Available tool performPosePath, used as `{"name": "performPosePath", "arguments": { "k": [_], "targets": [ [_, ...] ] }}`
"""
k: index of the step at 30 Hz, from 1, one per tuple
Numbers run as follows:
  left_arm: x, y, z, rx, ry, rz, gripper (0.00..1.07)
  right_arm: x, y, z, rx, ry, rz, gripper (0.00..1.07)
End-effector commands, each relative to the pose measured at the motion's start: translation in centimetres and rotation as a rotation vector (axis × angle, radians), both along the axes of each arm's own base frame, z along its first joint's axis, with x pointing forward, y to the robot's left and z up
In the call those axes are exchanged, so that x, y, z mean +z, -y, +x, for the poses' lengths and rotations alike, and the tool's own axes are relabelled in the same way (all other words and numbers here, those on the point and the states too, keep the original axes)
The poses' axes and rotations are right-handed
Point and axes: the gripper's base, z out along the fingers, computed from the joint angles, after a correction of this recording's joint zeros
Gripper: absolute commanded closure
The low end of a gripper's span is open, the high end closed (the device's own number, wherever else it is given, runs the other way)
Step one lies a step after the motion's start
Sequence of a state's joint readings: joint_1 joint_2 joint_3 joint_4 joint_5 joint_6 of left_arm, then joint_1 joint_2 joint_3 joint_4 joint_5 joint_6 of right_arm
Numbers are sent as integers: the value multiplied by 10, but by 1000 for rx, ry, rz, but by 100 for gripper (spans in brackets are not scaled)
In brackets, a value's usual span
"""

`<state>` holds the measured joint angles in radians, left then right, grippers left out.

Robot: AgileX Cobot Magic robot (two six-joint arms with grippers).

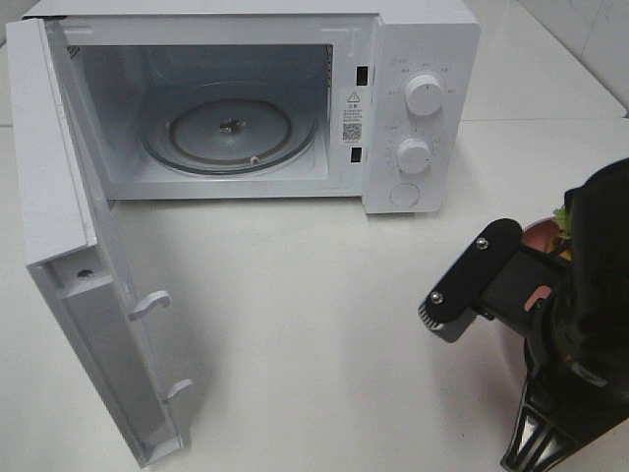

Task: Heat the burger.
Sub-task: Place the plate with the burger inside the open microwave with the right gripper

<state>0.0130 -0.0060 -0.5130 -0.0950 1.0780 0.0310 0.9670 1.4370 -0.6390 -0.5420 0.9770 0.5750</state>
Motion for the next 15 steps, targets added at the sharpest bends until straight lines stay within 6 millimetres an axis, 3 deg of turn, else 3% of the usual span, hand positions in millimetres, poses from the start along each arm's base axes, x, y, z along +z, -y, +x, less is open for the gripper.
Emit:
{"name": "performPosePath", "arguments": {
  "k": [1, 15],
  "targets": [
    [1, 0, -2, 1, 28, -5, 6, 3, -5, -7, 96, 27, -57, 106],
    [1, 0, -2, 1, 28, -5, 6, 5, -27, -29, 331, 56, -83, 106]
  ]
}}
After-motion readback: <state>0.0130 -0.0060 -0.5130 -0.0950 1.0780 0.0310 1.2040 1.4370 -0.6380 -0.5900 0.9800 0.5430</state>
